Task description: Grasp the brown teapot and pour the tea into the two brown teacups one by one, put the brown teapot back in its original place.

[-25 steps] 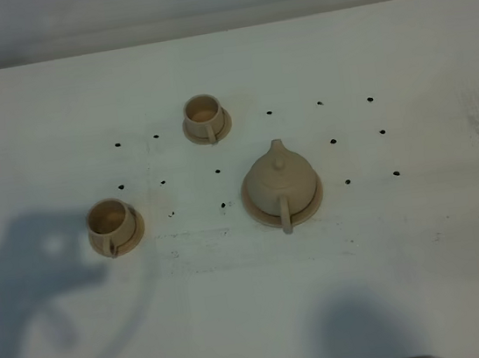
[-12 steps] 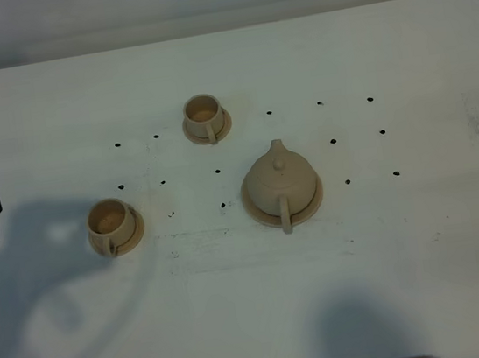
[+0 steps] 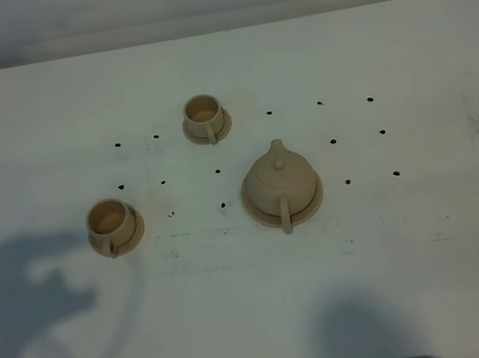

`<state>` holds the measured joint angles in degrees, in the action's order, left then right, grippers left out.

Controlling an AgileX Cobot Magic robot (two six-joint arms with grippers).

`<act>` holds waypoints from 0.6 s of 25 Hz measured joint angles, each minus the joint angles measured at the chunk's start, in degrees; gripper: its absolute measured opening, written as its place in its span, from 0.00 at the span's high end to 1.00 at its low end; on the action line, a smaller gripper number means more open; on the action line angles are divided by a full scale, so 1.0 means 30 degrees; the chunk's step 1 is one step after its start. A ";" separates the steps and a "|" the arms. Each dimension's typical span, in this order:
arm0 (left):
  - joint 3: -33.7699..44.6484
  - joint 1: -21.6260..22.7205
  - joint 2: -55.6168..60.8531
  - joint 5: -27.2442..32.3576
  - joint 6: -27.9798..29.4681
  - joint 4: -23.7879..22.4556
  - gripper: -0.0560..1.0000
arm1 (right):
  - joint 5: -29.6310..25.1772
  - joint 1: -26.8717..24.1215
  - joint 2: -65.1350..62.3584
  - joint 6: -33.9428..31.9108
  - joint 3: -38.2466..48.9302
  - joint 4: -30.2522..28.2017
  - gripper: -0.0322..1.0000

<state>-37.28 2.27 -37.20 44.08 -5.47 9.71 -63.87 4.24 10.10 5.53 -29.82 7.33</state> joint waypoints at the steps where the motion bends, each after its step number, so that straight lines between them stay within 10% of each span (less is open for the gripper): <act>1: 0.0213 0.0000 0.0775 0.0043 0.0033 -0.0086 0.47 | 0.0000 0.0008 0.0000 0.0000 0.0000 0.0000 0.61; 15: 0.1756 0.0000 0.7995 0.4108 0.0457 -0.0825 0.48 | 0.1814 0.0045 0.4174 0.0295 -0.0779 0.2105 0.61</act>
<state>-32.02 2.27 -13.21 56.40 -4.10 7.23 -58.43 4.38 22.62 6.41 -32.16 13.65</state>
